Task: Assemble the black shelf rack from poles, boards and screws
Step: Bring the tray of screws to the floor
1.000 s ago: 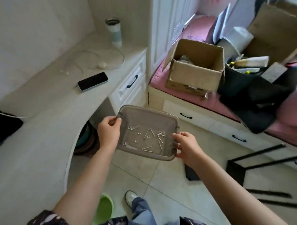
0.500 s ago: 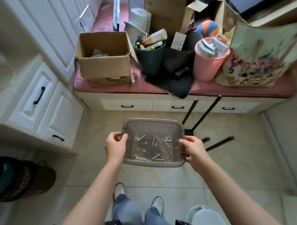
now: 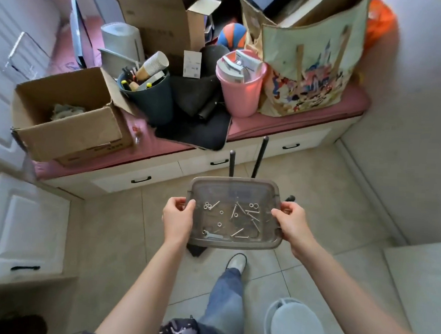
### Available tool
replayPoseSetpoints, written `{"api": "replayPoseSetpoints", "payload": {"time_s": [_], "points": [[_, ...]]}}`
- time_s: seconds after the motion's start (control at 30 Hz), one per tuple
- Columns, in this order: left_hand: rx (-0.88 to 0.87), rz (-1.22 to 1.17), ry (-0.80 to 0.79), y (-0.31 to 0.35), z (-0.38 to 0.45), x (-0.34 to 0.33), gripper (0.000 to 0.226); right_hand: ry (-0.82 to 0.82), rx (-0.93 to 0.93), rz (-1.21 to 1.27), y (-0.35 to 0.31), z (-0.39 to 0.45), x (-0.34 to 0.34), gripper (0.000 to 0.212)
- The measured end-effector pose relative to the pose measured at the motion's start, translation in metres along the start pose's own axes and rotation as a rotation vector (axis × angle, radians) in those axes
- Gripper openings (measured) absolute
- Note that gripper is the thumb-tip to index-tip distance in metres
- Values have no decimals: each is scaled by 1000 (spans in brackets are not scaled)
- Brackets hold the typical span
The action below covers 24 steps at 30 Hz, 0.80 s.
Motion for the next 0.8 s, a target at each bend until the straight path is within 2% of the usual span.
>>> {"api": "replayPoseSetpoints", "payload": {"time_s": [0.17,0.43,0.57,0.8], "points": [[-6,22,-47,22,26,-60,13,58,34,-105,-25,50,33,18],[-38,91,-113,61,58,-152,16,54,31,-151,-60,128,85,15],[-69,112,-152,77,58,-201,15,77,27,-154,-65,162,117,20],[-84,103,-127,90,44,-278,13,26,30,-94,-60,227,174,22]]}}
Point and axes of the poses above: each hand's wrist, its own z-axis towards the middle knuckle, its own x-axis out of the back of the hand, y = z × x, the point moved 9 cm from there along z, towards the middle knuckle, and after that the axes turned 11 degrees about -z, right-handed, at the moved point
